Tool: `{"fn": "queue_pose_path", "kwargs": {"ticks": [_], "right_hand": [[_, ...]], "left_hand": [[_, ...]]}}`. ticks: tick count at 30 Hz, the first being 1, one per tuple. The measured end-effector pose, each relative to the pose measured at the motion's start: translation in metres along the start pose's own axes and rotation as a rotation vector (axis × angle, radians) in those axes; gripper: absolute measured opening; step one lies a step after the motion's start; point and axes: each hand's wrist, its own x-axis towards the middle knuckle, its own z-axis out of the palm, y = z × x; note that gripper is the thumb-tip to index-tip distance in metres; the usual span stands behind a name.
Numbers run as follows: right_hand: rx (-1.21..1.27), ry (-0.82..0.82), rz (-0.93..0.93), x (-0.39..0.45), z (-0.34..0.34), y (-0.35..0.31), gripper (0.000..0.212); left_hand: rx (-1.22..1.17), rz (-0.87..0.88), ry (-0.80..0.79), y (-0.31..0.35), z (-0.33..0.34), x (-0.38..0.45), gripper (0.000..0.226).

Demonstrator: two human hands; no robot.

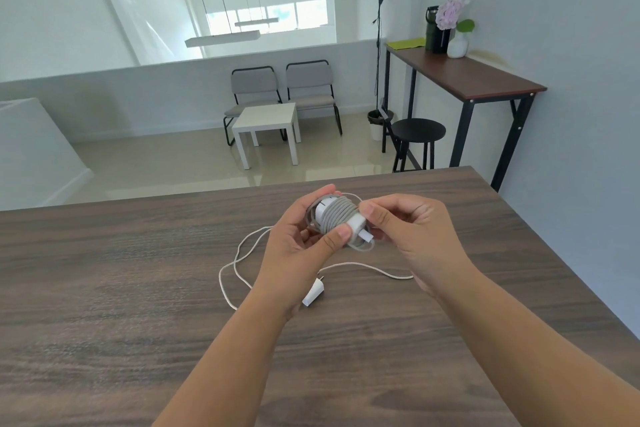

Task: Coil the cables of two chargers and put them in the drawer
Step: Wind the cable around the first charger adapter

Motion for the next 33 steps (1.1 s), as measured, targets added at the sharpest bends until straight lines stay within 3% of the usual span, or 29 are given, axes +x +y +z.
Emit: {"fn": "queue_pose_path", "kwargs": {"ticks": [4, 7, 9, 11, 17, 21, 25, 29, 33], "right_hand": [[-0.228, -0.014, -0.221, -0.005, 0.003, 0.006, 0.008], [-0.316, -0.029, -0.379, -0.009, 0.007, 0.011, 0.006], [-0.399, -0.051, -0.493, -0.009, 0.007, 0.012, 0.007], [-0.475, -0.063, -0.56, -0.005, 0.004, 0.014, 0.008], [-0.502, -0.127, -0.501, 0.004, -0.01, 0.011, 0.012], [-0.446, -0.102, -0.263, 0.009, -0.016, 0.004, 0.023], [-0.418, -0.231, -0.085, 0.014, -0.021, 0.001, 0.028], [-0.386, -0.225, -0.075, 0.012, -0.022, -0.002, 0.031], [-0.257, -0.194, 0.006, 0.008, -0.018, 0.001, 0.054]], "left_hand": [[-0.256, -0.029, 0.074, -0.004, 0.009, 0.0, 0.045], [-0.499, -0.108, 0.154, -0.011, 0.009, 0.002, 0.066], [-0.595, -0.167, 0.124, -0.015, 0.007, 0.002, 0.085], [-0.609, -0.195, 0.042, -0.016, 0.005, 0.002, 0.084], [-0.43, -0.245, -0.071, -0.01, -0.009, 0.008, 0.076], [-0.257, -0.223, -0.075, -0.013, -0.015, 0.008, 0.066], [-0.152, -0.126, -0.098, -0.015, -0.012, 0.006, 0.064], [-0.16, -0.072, -0.014, -0.016, -0.003, 0.002, 0.043], [-0.214, -0.037, 0.074, -0.021, 0.001, 0.0, 0.031]]}}
